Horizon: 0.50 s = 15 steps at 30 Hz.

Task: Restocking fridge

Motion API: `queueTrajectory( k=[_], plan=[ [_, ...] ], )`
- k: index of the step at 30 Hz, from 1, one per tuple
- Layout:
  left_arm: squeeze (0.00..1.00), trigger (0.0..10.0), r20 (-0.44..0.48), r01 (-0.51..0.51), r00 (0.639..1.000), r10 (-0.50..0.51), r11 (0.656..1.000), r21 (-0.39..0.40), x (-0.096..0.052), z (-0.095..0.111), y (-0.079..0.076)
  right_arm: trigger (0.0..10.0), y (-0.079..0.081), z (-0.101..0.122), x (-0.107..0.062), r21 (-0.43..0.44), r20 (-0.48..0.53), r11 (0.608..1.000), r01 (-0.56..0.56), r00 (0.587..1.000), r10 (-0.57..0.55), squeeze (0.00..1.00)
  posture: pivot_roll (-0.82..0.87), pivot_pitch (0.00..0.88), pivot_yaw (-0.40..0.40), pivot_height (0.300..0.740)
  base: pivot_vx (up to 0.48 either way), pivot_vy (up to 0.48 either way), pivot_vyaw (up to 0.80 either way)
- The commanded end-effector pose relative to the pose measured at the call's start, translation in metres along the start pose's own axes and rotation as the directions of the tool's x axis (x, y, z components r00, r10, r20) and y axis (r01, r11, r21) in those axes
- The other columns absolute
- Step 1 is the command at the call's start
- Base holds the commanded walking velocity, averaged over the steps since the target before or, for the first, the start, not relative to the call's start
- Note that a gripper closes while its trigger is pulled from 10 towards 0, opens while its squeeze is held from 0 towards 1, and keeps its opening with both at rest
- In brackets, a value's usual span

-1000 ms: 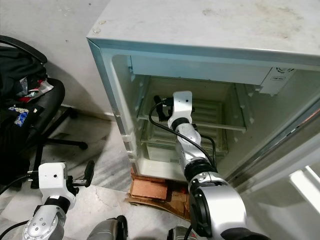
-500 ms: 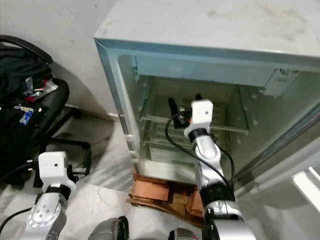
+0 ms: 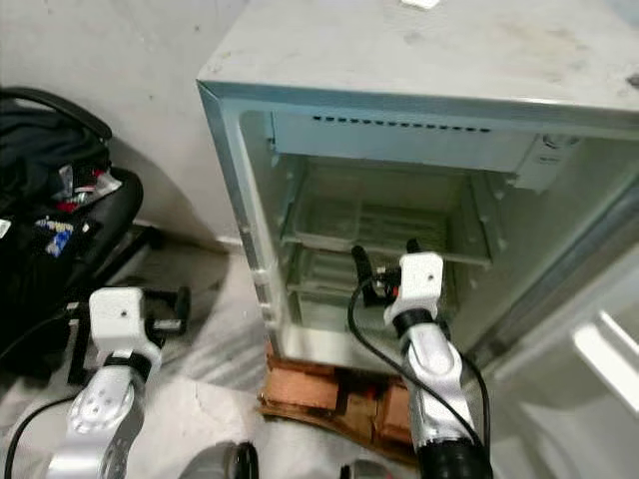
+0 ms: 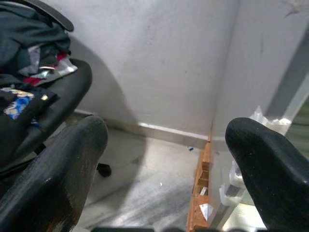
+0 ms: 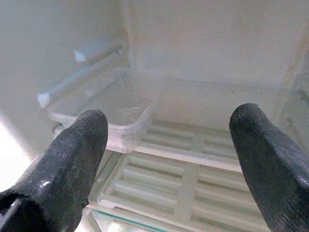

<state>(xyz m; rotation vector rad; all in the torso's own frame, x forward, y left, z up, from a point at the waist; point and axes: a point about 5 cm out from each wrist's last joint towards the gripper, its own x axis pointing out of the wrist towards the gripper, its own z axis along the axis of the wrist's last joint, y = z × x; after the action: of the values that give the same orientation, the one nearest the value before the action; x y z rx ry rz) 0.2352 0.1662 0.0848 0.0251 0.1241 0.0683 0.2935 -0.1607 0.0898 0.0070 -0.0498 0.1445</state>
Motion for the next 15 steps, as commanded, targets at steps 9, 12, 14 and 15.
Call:
queueTrajectory(
  k=[9,12,14,15],
  plan=[
    [0.0,10.0,-0.021,-0.001,1.0,0.002,1.0,0.016,0.0,-0.006,0.005,10.0,-0.005,-0.002,-0.011,0.002,-0.059,1.0,0.025,0.998,-0.025,0.0,0.03,0.081,0.04,0.74,-0.136,0.0,0.0],
    [0.0,10.0,-0.024,0.008,1.0,-0.008,1.0,0.015,-0.001,-0.007,0.004,10.0,-0.004,-0.004,-0.013,0.002,-0.07,1.0,0.024,0.997,-0.024,0.0,0.03,0.088,0.044,0.74,-0.24,0.0,0.0],
    [0.0,10.0,-0.026,0.011,1.0,-0.011,1.0,0.014,-0.001,-0.007,0.003,10.0,-0.003,-0.005,-0.015,0.002,-0.078,1.0,0.022,0.997,-0.022,0.0,0.02,0.091,0.057,0.74,0.0,0.0,0.0],
    [0.0,10.0,-0.026,0.011,1.0,-0.011,1.0,0.014,-0.001,-0.007,0.003,10.0,-0.003,-0.005,-0.015,0.001,-0.079,1.0,0.022,0.997,-0.022,0.0,0.02,0.091,0.057,0.74,0.0,0.0,0.0]
  ],
)
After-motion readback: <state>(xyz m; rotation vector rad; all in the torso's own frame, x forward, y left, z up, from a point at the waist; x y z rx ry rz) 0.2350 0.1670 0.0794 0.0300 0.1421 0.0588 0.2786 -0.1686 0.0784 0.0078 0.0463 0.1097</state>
